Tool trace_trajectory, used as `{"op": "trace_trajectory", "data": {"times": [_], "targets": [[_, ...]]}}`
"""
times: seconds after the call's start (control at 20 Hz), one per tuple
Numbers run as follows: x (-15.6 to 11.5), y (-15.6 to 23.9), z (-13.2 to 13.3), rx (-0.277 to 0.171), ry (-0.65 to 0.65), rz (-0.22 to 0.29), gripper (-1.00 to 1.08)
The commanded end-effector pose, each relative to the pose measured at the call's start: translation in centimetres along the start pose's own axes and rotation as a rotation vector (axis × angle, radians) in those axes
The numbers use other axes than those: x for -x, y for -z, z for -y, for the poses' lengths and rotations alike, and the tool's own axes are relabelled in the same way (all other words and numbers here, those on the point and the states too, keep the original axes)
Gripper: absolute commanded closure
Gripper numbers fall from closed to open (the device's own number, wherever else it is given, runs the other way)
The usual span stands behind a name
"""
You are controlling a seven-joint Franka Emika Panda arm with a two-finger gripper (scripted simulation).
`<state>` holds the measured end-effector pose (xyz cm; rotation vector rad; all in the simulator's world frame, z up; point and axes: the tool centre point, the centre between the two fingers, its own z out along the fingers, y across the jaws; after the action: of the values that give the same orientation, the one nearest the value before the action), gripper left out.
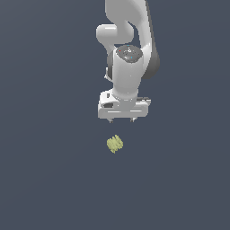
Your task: Pick up the object and move it to a goal position.
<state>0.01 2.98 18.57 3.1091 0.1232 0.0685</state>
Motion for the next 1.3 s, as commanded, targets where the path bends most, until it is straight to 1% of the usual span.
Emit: {"op": "trace_trajectory", "data": {"times": [0.0,0.25,0.5,1.25], "targets": [[-0.1,-0.2,0.0,-0.001,-0.018,0.001,-0.92],[-0.3,-0.8,-0.2,-0.006,-0.087,0.005,-0.92],[-0.7,-1.7,-0.5,-0.011,-0.191,0.011,-0.92],[-2.2,-5.7,-1.7,-0.019,-0.636,0.037,-0.92]]}}
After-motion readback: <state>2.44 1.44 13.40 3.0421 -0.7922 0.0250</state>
